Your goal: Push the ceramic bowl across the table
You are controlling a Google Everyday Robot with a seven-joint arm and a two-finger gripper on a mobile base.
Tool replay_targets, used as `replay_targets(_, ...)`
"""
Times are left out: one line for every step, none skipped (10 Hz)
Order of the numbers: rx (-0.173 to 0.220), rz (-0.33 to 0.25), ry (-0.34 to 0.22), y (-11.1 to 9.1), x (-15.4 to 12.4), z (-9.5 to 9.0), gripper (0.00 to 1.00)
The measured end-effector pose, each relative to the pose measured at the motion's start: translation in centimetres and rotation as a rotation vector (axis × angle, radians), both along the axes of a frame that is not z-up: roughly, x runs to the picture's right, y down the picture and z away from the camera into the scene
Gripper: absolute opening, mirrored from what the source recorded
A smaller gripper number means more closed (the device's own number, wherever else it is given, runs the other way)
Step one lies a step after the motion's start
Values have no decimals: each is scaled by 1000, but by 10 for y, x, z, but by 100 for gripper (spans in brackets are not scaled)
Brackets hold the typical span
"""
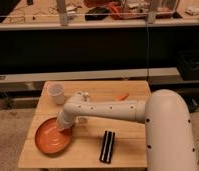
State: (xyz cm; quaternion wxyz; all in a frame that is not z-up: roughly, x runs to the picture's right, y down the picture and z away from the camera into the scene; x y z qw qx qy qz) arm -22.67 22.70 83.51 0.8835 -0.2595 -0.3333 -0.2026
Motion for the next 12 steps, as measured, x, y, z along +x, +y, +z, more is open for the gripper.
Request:
replay_targets(-2,3,2,-1,-1,1,1)
replay_targets(-3,4,3,-1,-1,2,1)
replay_targets(-3,5,5,-2,-1,2,1)
replay_targets(-4,7,7,-3,-2,3,1)
replay_targets(-4,8,7,-5,-3,4,1)
replay_targets(-5,9,7,-7,-3,6,1)
replay_targets(-6,10,8,-8,-2,7,1)
replay_targets(-7,11,8,-9,-1,8,1)
replay_targets(-7,11,9,-11,-1,9,1)
replay_targets(-4,11,10,-14,0,12,1)
replay_targets(-6,13,11,-17,1,13,1)
replay_targets(-8,12,10,-18,2,14,1)
